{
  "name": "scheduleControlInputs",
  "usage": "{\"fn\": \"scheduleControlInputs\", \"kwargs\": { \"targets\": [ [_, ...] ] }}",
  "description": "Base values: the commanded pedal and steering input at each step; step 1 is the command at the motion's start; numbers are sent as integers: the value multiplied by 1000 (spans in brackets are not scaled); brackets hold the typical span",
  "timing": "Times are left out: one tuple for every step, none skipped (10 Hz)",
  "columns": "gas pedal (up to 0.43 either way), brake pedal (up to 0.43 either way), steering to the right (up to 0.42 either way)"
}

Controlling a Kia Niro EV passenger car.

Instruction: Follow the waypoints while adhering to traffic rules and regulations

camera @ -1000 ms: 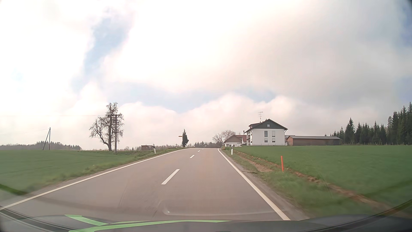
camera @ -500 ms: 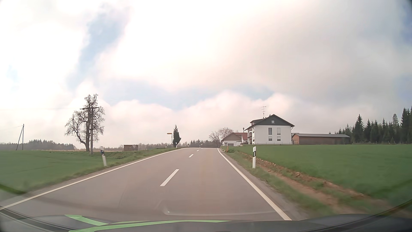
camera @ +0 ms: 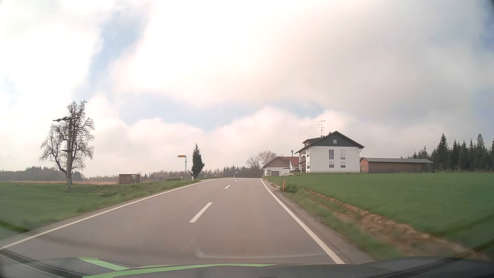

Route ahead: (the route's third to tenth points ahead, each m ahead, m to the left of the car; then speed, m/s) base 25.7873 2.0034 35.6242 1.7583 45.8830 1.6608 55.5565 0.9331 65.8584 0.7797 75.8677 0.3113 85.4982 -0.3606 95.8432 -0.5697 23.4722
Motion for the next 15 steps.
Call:
{"fn": "scheduleControlInputs", "kwargs": {
  "targets": [
    [0, 0, 5],
    [0, 0, 5],
    [0, 0, 5],
    [0, 0, 5],
    [0, 0, 5],
    [0, 0, 5],
    [0, 0, 5],
    [0, 0, 5],
    [0, 0, 5],
    [0, 0, 5],
    [0, 0, 5],
    [0, 0, 5],
    [0, 0, 5],
    [0, 0, 6],
    [0, 0, 8]
  ]
}}
